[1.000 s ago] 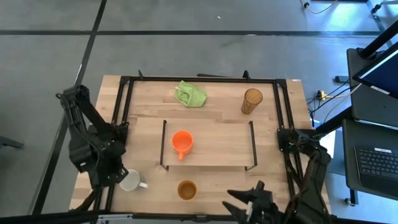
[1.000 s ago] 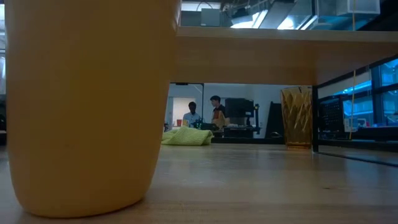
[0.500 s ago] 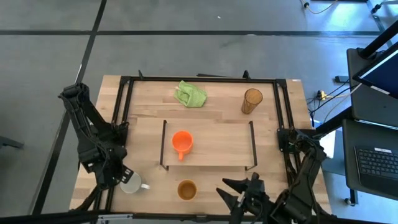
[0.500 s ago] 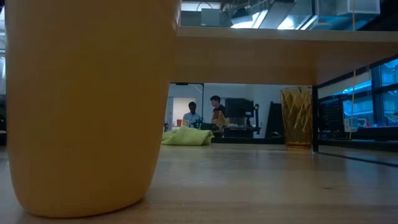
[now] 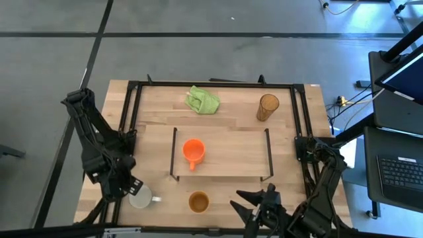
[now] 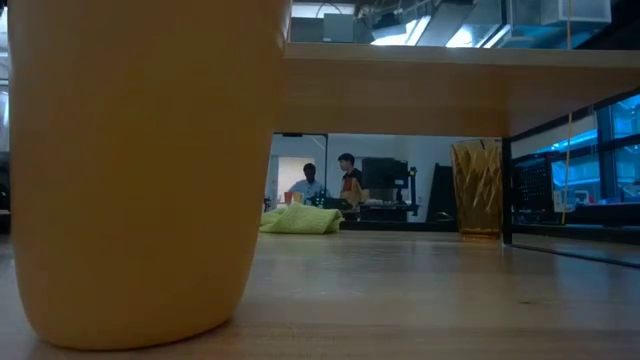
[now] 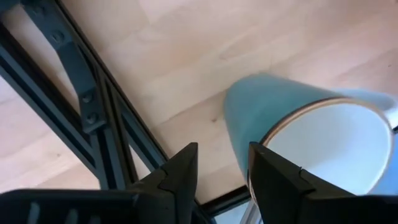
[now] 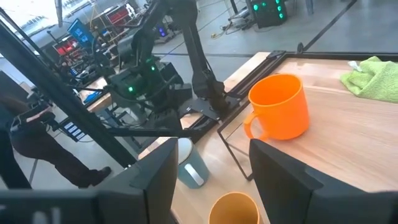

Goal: Stack small to large cups/mugs on shelf
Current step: Put the blue mug on the shelf

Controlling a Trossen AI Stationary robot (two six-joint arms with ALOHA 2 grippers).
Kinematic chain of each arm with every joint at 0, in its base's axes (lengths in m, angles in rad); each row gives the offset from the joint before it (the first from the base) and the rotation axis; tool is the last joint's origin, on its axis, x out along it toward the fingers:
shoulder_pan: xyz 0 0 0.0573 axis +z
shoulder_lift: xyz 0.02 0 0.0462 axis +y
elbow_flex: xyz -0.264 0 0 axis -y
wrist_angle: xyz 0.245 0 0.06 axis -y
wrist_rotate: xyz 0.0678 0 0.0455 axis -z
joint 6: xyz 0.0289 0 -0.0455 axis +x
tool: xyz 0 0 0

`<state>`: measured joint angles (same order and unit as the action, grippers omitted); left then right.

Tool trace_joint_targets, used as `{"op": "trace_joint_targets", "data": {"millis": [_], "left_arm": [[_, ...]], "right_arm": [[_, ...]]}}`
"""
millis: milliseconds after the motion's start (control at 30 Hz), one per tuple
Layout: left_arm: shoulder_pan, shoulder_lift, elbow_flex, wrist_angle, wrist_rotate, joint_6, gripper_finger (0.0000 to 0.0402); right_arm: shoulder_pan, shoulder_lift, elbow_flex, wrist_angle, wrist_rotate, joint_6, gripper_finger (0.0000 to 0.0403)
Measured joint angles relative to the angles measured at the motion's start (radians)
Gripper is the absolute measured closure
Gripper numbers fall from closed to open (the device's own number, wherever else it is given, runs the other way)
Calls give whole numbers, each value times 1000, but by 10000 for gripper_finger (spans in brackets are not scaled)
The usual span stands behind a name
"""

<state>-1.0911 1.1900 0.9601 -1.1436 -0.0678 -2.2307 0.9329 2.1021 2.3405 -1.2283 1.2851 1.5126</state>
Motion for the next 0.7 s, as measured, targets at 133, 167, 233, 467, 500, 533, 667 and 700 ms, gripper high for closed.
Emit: {"op": "trace_joint_targets", "data": {"millis": [133,167,233,467,500,533,667,700], "left_arm": [[6,-1,37,-21,-1,-4,267],[4,1,52,-14,-1,-9,267],[-3,15,92,-7,-8,-11,267],[-6,144,197,-22,-4,-10,267],[-10,161,198,-24,13,-8,267],[-15,174,198,-33,31,-8,267],[-19,189,192,-59,66,-12,267],[-19,185,192,-59,65,-12,267]], "right_arm": [[-5,0,0,-9,-16,-1,203],[-6,0,0,-9,-20,-1,203],[-7,0,0,-9,-22,-1,203],[-7,0,0,-13,-23,-2,203],[-7,0,0,-14,-23,-2,203],[-7,0,0,-17,-23,-2,203],[-10,0,0,-27,-23,-2,203],[-12,0,0,-27,-22,-2,203]]}}
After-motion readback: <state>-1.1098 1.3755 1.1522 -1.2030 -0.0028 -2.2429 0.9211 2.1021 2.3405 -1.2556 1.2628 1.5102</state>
